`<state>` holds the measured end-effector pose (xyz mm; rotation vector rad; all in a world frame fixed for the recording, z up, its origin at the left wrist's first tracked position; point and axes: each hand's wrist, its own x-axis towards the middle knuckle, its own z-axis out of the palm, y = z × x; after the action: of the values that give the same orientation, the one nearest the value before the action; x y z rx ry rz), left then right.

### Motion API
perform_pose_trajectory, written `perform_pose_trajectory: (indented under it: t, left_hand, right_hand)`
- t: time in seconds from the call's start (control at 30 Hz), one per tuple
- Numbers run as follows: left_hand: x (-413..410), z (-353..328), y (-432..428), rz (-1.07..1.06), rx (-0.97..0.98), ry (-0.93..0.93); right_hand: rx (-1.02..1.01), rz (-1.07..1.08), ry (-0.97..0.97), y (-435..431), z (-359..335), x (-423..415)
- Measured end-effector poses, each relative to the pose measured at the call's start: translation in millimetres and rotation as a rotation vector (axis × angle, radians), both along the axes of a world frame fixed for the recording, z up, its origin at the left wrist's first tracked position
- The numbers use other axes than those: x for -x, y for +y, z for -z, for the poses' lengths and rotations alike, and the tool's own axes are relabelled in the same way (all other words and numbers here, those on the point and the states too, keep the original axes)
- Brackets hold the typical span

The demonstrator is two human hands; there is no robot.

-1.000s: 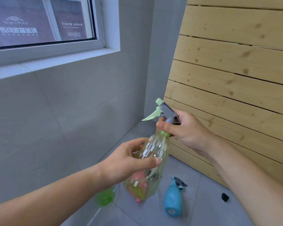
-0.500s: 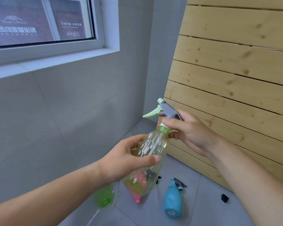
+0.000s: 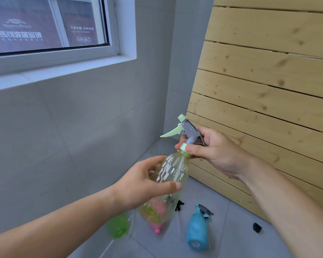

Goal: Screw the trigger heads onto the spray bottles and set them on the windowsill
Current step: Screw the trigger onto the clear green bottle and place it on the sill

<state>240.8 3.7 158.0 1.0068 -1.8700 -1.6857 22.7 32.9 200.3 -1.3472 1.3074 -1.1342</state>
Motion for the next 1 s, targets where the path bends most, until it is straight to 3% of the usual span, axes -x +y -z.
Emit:
perform_pose_trajectory:
  t: [0.2,0.3,0.43,0.6,0.73,0.9,1.0]
  left_hand:
    - [2.5,0.7,2.0,0.009,-0.004,0.017]
    - [3.9,-1.6,2.0,0.017,-0.009,0.035]
    - [3.7,-1.2,0.5,0.019,-0.004,0.035]
    - [2.0,3.8,-0.3,0.02,0.006,0.001]
    - [1.0,3.5,-2.4,0.011,0.003,0.021]
    - [3.0,4.5,-0.1,0.003,-0.02,0.028]
    - [3.2,1.0,-1.6,-0.003,-0.02,0.039]
  right_hand:
    - [0.049,0.133,0.244,-2.4,1.9,-6.1]
    - [0.091,0.207,0.196,-3.6,2.5,-10.4]
    - [0.059,0.075,0.06,-0.6,-0.1,-3.9]
    - [0.101,0.161,0.233,-4.1,9.2,-9.5]
    - [0.051,0.069,-0.003,-2.0,4.1,-4.2]
    - [0.077,0.157,0.169,-4.6,5.8,-6.9]
    - [0.035,0.174,0.002,-4.2,5.9,-5.9]
